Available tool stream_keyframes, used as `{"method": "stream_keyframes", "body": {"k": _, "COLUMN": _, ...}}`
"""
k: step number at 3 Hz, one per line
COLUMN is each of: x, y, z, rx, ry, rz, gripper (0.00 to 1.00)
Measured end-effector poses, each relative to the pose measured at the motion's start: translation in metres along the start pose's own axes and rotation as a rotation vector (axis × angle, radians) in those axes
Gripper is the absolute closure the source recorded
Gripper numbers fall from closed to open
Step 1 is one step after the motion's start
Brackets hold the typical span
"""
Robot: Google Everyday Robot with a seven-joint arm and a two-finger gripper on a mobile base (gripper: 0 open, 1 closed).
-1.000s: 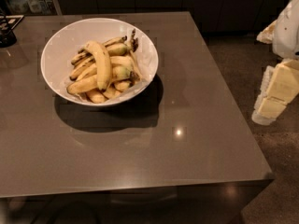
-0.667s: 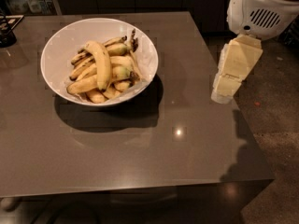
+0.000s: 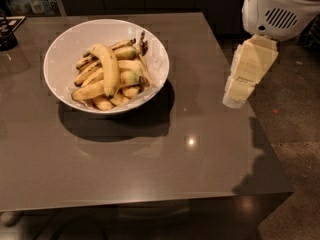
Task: Pick banana from white bowl
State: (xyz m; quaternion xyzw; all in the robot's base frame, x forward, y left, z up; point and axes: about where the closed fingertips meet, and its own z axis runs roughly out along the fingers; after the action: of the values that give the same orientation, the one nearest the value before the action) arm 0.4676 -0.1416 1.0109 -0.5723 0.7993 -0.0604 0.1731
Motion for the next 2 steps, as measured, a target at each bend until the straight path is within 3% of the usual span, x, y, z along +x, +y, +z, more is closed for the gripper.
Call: {"method": "stream_keyframes", "body": {"k": 2, "x": -0.037, "y": -0.018, "z": -0.023, "rx": 0.115, "ry": 0.002, "rz": 0.149, "gripper": 0.0}}
